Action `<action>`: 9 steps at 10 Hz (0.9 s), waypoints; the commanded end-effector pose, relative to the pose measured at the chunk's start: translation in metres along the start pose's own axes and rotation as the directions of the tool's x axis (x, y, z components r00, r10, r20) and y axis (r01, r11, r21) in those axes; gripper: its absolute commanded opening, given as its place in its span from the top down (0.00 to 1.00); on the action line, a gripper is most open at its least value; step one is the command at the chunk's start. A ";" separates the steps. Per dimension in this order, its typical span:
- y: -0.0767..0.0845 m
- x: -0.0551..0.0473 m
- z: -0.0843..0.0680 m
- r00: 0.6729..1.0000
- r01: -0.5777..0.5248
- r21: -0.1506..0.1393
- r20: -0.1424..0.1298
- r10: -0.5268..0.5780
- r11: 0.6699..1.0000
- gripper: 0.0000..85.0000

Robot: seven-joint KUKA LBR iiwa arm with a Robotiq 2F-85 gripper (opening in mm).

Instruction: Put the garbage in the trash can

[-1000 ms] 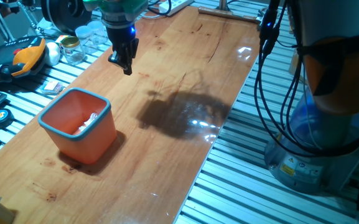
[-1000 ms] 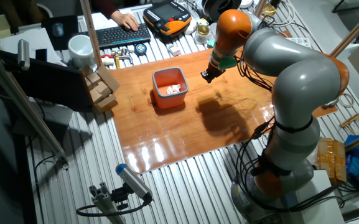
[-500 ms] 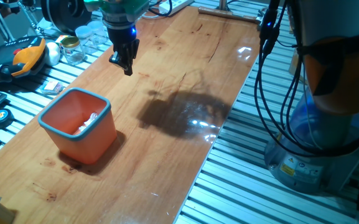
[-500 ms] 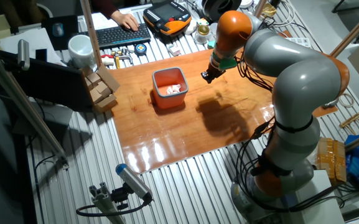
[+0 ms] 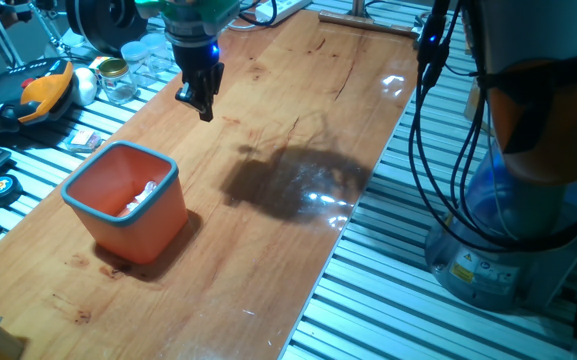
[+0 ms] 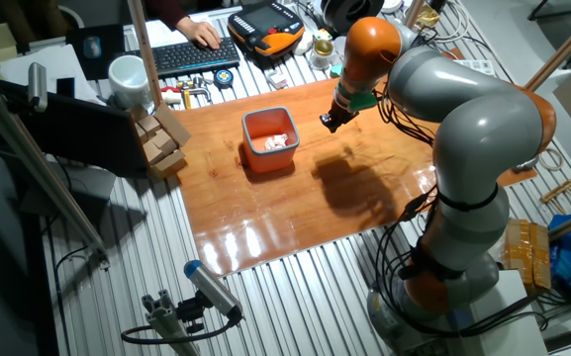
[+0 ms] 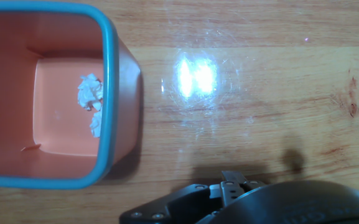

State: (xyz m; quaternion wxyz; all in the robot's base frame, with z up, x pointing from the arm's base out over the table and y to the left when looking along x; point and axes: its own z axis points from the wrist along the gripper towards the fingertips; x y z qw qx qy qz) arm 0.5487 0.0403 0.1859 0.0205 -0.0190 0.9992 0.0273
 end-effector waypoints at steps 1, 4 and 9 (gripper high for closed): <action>0.000 0.000 0.000 1.000 0.000 0.000 0.000 0.000 1.000 1.00; -0.001 0.000 0.001 1.000 0.000 0.000 0.003 0.000 1.000 1.00; -0.001 0.001 0.002 1.000 0.002 0.002 0.008 -0.002 1.000 1.00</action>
